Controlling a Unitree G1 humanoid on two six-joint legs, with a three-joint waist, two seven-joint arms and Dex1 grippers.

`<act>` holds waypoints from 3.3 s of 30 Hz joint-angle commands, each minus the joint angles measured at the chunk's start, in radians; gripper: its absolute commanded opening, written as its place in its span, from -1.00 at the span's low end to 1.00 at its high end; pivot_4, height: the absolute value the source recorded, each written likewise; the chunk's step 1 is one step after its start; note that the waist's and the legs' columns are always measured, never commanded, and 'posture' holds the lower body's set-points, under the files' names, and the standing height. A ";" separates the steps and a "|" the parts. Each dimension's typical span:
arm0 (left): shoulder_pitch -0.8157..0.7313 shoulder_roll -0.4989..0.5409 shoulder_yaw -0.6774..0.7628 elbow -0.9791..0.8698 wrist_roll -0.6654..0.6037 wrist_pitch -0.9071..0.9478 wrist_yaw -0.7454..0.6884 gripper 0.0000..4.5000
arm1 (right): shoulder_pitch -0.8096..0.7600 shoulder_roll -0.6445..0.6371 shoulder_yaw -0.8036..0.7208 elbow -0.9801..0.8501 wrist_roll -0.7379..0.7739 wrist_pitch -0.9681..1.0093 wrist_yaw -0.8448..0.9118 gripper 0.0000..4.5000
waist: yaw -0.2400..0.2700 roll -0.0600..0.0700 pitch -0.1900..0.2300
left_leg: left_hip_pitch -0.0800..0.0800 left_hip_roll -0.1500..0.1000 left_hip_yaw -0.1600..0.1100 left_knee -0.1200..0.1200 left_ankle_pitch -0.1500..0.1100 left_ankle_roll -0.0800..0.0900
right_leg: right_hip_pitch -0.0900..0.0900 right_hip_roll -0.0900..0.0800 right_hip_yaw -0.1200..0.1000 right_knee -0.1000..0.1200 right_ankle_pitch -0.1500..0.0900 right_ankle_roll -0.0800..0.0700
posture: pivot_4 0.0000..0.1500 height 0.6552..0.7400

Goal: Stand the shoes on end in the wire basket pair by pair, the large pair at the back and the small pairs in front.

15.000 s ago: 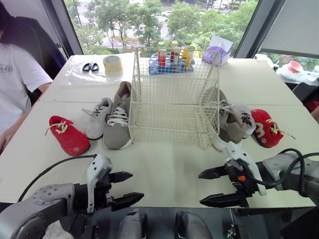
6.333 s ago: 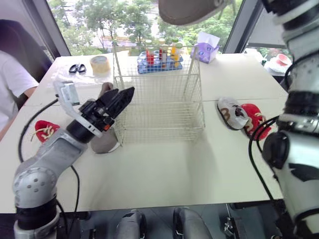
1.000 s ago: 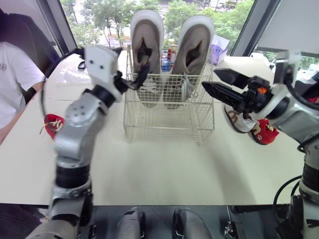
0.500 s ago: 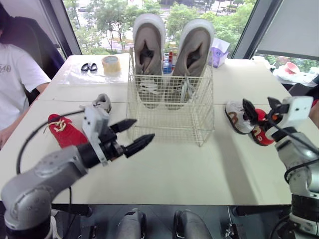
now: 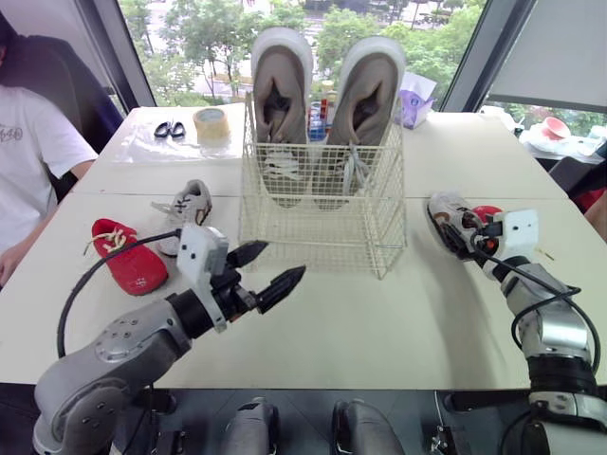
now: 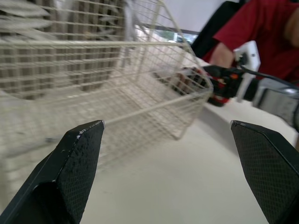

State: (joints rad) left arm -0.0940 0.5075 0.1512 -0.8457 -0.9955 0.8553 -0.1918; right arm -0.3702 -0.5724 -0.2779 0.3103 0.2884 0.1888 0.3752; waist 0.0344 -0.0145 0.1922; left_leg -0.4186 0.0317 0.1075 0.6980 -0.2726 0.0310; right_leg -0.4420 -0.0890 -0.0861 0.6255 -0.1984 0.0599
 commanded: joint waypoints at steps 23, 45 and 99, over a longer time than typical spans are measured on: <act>-0.176 0.112 0.105 0.186 -0.244 0.011 -0.109 1.00 | -0.096 0.045 -0.030 0.028 -0.058 -0.087 -0.050 -1.00 | -0.026 0.001 -0.001 | 0.000 0.001 -0.001 -0.002 0.000 0.000 | 0.000 0.001 -0.001 -0.003 0.000 0.001 | 1.00 1.00; -0.987 0.274 0.227 1.084 -0.533 0.017 -0.292 1.00 | -0.891 -0.174 0.200 -0.254 0.015 -0.264 0.438 -1.00 | -0.032 0.004 0.002 | -0.005 0.000 0.000 -0.006 0.001 -0.002 | -0.002 0.004 -0.002 -0.011 0.002 0.005 | 1.00 1.00; -0.801 -0.571 0.271 0.575 -0.437 -0.308 0.068 -0.88 | -0.642 0.688 0.111 -0.513 0.827 0.213 -0.229 0.97 | -0.045 0.002 0.003 | -0.007 -0.001 -0.003 -0.007 0.000 0.000 | -0.002 0.000 -0.004 -0.011 0.004 0.006 | 1.00 1.00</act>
State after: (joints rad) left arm -0.8948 -0.0703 0.4451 -0.2300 -1.4090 0.5595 -0.1257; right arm -0.9840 0.1160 -0.1638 -0.1904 1.1477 0.4357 0.1442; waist -0.0102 -0.0122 0.1953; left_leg -0.4256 0.0304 0.1046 0.6909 -0.2723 0.0311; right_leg -0.4439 -0.0890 -0.0902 0.6149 -0.1944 0.0663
